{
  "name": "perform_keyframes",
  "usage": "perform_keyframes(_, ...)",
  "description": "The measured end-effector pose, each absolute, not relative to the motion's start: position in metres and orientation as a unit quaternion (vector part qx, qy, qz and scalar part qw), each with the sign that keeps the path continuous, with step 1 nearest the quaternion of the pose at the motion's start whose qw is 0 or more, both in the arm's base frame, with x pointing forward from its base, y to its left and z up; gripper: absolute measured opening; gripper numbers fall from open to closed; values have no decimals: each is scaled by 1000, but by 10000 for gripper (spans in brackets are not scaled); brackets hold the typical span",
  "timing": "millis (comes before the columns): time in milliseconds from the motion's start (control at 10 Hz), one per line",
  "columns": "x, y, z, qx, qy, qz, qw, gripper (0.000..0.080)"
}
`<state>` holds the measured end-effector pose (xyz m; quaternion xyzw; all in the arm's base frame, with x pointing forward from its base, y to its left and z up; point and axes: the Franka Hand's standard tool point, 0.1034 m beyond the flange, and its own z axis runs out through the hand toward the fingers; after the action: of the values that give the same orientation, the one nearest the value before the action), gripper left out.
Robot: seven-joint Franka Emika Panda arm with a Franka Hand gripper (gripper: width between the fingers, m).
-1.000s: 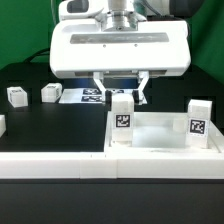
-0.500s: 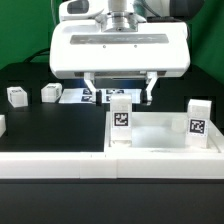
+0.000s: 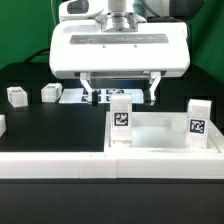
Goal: Assemble square table
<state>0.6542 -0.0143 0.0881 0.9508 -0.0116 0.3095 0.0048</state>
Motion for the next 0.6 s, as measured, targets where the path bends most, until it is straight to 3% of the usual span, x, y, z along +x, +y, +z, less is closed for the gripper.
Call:
perform_keyframes(200, 654, -14, 88, 951, -12, 309, 5, 649)
perform_keyframes(300, 653, -8, 86, 960, -22, 277, -18, 649)
perform_keyframes(500, 657, 14, 96, 978, -65, 182, -83, 649)
perform_keyframes(600, 666, 10, 99, 979, -64, 172, -88, 649)
